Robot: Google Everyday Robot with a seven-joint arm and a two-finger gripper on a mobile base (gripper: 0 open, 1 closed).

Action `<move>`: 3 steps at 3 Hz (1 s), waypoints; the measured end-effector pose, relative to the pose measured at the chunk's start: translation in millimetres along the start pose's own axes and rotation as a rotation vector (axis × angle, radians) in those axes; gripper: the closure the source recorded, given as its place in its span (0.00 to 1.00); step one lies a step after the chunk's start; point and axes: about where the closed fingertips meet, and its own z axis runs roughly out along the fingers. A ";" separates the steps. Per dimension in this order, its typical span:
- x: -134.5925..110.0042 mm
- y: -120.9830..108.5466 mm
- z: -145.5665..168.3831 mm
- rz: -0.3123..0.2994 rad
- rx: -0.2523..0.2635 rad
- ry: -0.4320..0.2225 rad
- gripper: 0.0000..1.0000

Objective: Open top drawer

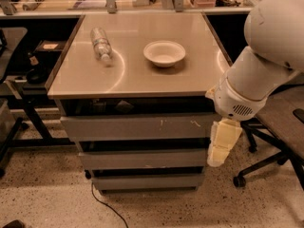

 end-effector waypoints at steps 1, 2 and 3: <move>3.8 13.3 38.4 0.055 -0.062 -0.024 0.00; 4.8 17.1 84.3 0.111 -0.115 -0.056 0.00; -2.3 -2.4 117.8 0.129 -0.123 -0.088 0.00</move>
Offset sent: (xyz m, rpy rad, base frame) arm -0.0046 0.0297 -0.1384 0.1439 0.1955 -0.1261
